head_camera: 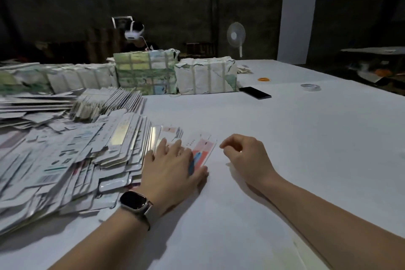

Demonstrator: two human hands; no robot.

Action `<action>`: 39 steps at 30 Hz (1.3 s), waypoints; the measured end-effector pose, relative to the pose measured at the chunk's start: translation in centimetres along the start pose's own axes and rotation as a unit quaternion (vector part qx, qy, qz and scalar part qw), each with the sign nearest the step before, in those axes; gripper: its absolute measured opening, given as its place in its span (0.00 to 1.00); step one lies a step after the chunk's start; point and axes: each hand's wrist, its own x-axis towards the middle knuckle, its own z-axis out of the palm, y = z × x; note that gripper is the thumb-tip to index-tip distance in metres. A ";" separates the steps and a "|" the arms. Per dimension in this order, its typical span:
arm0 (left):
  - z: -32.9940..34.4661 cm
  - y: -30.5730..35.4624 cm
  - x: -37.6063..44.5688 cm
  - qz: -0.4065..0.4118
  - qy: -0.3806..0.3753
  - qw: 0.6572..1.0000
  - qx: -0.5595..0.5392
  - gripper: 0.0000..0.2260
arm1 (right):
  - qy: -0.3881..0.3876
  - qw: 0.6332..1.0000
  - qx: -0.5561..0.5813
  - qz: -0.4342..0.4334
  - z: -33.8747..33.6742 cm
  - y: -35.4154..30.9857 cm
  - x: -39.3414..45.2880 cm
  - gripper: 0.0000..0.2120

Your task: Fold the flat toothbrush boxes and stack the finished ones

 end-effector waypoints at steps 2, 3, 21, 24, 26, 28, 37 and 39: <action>-0.1 0.3 0.2 0.003 -0.008 1.000 0.020 0.31 | 0.009 1.000 0.014 0.003 0.0 0.0 0.1 0.11; -0.1 0.4 0.2 0.011 -0.007 1.000 0.025 0.30 | 0.013 1.000 0.021 0.004 0.0 0.0 0.1 0.11; -3.8 2.2 -0.8 0.199 0.197 0.960 -0.027 0.14 | 0.021 0.991 0.124 0.037 0.2 -0.5 -0.2 0.06; -4.7 2.0 -1.0 0.222 0.308 0.921 -0.088 0.13 | -0.001 0.989 0.147 0.031 0.6 -0.9 -0.3 0.04; -4.7 1.9 -1.0 0.195 0.357 0.898 -0.168 0.09 | -0.016 0.979 0.198 0.038 1.0 -1.3 -0.4 0.04; -4.4 1.9 -0.8 0.139 0.343 0.885 -0.284 0.08 | -0.028 0.966 0.254 0.048 1.2 -1.6 -0.5 0.05; -1.4 2.8 -0.3 -0.070 0.108 0.695 -0.707 0.17 | -0.025 0.925 0.372 0.074 0.7 -1.6 -0.7 0.20; -0.7 3.0 -0.4 -0.095 0.076 0.662 -0.740 0.16 | -0.047 0.931 0.358 0.049 0.8 -1.6 -1.0 0.21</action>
